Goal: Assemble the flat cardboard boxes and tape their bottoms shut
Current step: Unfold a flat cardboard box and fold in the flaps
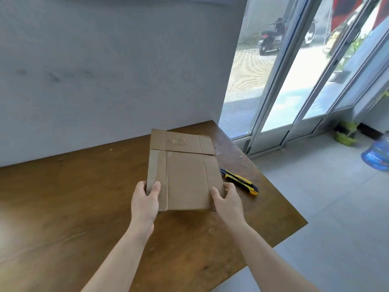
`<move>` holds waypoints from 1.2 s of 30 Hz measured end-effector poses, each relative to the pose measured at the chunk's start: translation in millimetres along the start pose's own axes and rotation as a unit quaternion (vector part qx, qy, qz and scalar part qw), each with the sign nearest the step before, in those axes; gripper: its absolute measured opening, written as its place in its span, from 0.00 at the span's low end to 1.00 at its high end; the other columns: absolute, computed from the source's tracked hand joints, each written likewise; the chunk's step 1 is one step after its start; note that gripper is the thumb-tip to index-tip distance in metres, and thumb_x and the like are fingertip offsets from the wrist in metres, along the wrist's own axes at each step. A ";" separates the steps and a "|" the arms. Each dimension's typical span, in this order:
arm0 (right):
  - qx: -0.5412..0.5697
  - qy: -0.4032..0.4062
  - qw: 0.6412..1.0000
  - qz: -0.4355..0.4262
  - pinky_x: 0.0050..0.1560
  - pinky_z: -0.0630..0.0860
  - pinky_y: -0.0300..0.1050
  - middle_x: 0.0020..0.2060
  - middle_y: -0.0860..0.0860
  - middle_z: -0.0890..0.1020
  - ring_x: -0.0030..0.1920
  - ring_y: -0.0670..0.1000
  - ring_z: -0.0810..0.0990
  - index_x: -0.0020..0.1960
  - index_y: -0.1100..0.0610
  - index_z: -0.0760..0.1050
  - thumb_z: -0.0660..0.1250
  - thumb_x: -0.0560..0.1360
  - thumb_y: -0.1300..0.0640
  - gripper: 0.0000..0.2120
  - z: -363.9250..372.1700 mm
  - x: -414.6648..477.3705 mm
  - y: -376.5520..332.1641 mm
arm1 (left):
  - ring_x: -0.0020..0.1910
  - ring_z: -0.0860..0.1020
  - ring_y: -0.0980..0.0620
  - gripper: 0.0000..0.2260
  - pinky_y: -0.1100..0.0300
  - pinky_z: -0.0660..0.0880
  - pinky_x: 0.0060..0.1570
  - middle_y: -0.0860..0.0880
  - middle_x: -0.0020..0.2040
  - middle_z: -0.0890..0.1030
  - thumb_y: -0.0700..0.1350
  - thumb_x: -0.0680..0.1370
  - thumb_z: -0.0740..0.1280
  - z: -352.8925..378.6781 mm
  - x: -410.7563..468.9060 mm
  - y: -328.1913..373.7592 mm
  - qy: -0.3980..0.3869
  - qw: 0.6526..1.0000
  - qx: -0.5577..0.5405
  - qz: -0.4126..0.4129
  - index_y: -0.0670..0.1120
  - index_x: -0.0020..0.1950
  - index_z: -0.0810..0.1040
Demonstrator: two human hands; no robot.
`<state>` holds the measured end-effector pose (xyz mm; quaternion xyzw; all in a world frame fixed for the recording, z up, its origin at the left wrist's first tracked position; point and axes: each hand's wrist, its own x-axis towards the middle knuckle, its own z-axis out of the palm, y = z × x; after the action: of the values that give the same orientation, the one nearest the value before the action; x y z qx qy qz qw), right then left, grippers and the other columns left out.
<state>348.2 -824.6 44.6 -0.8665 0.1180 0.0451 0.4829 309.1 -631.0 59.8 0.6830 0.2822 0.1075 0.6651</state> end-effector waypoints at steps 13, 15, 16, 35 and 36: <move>-0.113 -0.182 0.976 -0.032 0.49 0.75 0.46 0.54 0.46 0.77 0.51 0.50 0.76 0.71 0.53 0.67 0.64 0.79 0.48 0.23 -109.1 75.0 48.3 | 0.50 0.79 0.49 0.07 0.57 0.77 0.45 0.48 0.50 0.80 0.46 0.81 0.64 128.5 -68.5 7.1 0.095 0.994 0.038 0.036 0.45 0.57 0.74; -0.111 -0.200 0.973 -0.032 0.51 0.77 0.48 0.58 0.46 0.78 0.53 0.50 0.77 0.71 0.51 0.68 0.65 0.78 0.47 0.23 -111.8 80.3 51.1 | 0.51 0.79 0.51 0.09 0.59 0.77 0.45 0.49 0.51 0.80 0.47 0.81 0.64 136.3 -74.2 10.4 0.079 0.993 0.079 0.044 0.45 0.59 0.73; -0.112 -0.205 0.972 -0.031 0.52 0.77 0.48 0.59 0.47 0.78 0.52 0.50 0.77 0.71 0.51 0.68 0.64 0.78 0.46 0.23 -111.9 83.3 50.0 | 0.51 0.79 0.52 0.09 0.61 0.76 0.44 0.49 0.52 0.80 0.47 0.81 0.64 139.7 -75.7 11.5 0.072 0.991 0.104 0.047 0.45 0.60 0.73; 0.099 -0.331 0.939 0.004 0.39 0.82 0.47 0.59 0.49 0.79 0.56 0.49 0.79 0.66 0.50 0.75 0.69 0.71 0.37 0.28 -107.3 114.1 9.4 | 0.45 0.76 0.54 0.11 0.61 0.71 0.46 0.53 0.42 0.78 0.52 0.75 0.72 182.2 -78.5 24.7 -0.133 0.988 0.072 -0.034 0.47 0.46 0.74; 0.100 -0.342 0.934 0.008 0.38 0.83 0.50 0.57 0.50 0.80 0.55 0.50 0.80 0.64 0.50 0.76 0.70 0.71 0.39 0.25 -108.7 117.0 10.4 | 0.46 0.76 0.53 0.13 0.60 0.71 0.47 0.53 0.44 0.79 0.55 0.74 0.72 185.1 -74.8 22.3 -0.121 0.989 0.063 -0.052 0.47 0.47 0.75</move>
<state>455.0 -940.8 71.0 -0.7450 -0.0438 0.3309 0.5775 350.0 -826.4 81.5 0.7159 0.2416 -0.0287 0.6544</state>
